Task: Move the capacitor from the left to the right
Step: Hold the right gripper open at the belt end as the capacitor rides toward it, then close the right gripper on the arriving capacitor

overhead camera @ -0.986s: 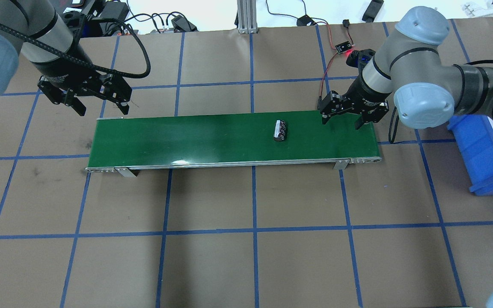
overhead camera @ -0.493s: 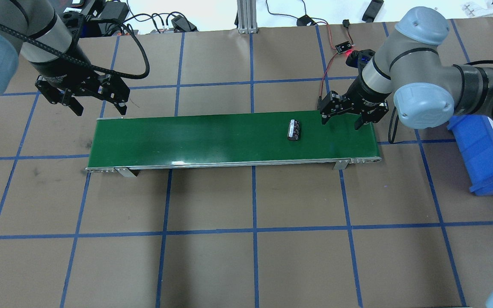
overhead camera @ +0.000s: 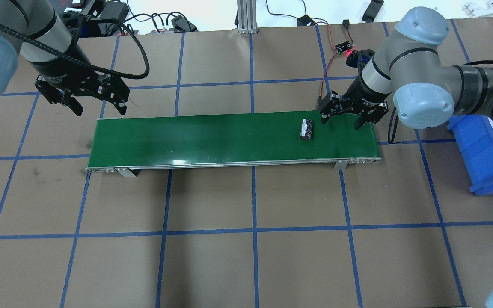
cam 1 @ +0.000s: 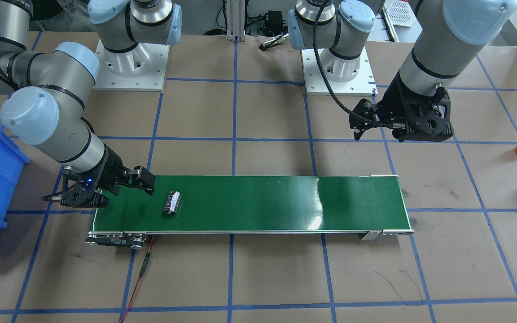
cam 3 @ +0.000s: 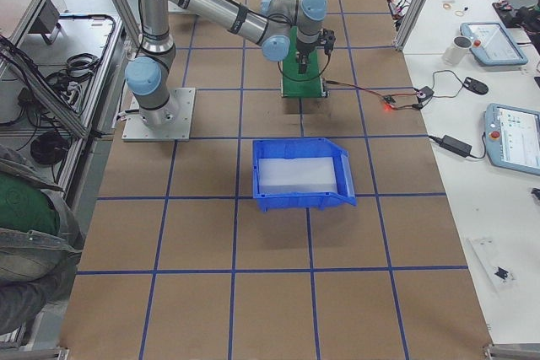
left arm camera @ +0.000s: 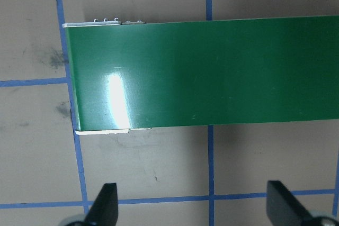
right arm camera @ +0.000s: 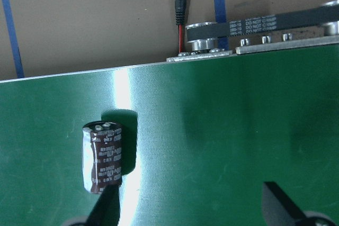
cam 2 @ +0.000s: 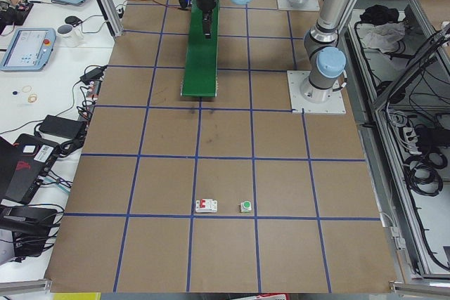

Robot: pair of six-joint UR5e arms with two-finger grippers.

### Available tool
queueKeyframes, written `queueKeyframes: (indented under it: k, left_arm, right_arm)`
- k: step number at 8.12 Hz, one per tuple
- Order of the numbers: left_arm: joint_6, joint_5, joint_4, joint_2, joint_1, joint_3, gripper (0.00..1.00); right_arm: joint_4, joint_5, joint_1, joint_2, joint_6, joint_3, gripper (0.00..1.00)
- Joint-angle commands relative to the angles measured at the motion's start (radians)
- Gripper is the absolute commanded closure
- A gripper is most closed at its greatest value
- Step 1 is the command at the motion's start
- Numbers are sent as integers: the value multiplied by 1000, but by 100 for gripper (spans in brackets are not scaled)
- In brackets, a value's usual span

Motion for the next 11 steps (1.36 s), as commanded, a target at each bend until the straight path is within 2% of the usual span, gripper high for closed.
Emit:
queueKeyframes:
  k: [1,7,8,11]
  left_arm:
    - [0,3,-1,0,0,0,0]
    - [0,28,-1,16,0,-2,0]
    - [0,28,-2,17,0,-2,0]
    - [0,61,1,25,0,-6,0]
  right_arm:
    - [0,0,0,20,1,0,9]
    - [-11,11,0,45,1,-2,12]
    - [-54,9,0,65,1,-2,13]
    - [-57,-14,0,75,-8,-3,72]
